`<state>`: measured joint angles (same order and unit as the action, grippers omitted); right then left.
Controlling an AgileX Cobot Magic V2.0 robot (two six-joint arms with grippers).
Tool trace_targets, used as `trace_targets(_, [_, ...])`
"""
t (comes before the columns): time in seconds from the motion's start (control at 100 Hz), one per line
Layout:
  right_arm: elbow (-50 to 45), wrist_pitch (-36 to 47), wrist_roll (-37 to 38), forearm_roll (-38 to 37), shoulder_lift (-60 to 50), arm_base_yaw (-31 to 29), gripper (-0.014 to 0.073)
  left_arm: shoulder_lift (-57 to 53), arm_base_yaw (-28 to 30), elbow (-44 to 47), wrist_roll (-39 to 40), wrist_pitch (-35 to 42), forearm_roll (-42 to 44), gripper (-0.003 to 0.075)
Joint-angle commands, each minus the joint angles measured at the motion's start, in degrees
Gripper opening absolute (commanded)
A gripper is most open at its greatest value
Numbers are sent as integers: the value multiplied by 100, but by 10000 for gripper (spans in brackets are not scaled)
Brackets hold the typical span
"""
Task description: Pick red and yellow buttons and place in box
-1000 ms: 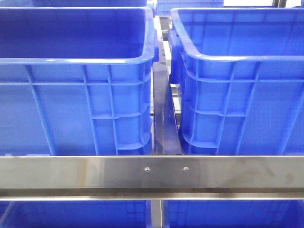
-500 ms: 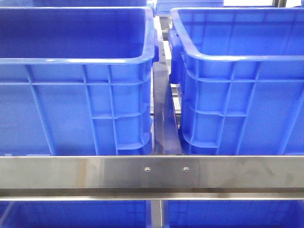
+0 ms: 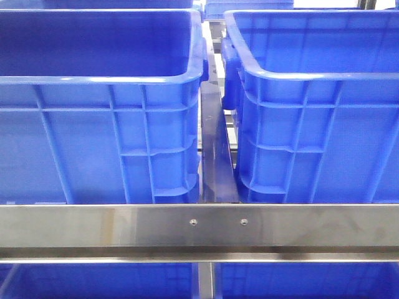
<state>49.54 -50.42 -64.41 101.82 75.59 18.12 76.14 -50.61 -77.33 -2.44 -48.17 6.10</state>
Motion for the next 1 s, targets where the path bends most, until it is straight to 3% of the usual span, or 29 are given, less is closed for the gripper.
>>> trace_targets(0.0, [207,-214,-31,583,-109,27,474,-209,-35,-189,9,353,8,-19])
trace_targets(0.15, [207,-214,-31,583,-109,27,234,-209,-35,-189,9,353,31,-18])
trace_targets(0.26, [207,-220,-36,583,-109,27,167,-209,-35,-189,9,313,39,22])
trace_targets(0.35, [207,-220,-36,583,-109,27,167,-209,-35,-189,9,277,39,150])
trace_targets(0.5, [207,-181,-36,583,-109,21,167,-209,-35,-189,35,186,39,460])
trace_targets(0.57, [207,-91,-46,583,-109,21,167,-209,-35,-189,35,148,86,520])
trace_targets(0.99, [207,-9,-196,583,-127,-448,167,-740,184,-81,945,159,805,524])
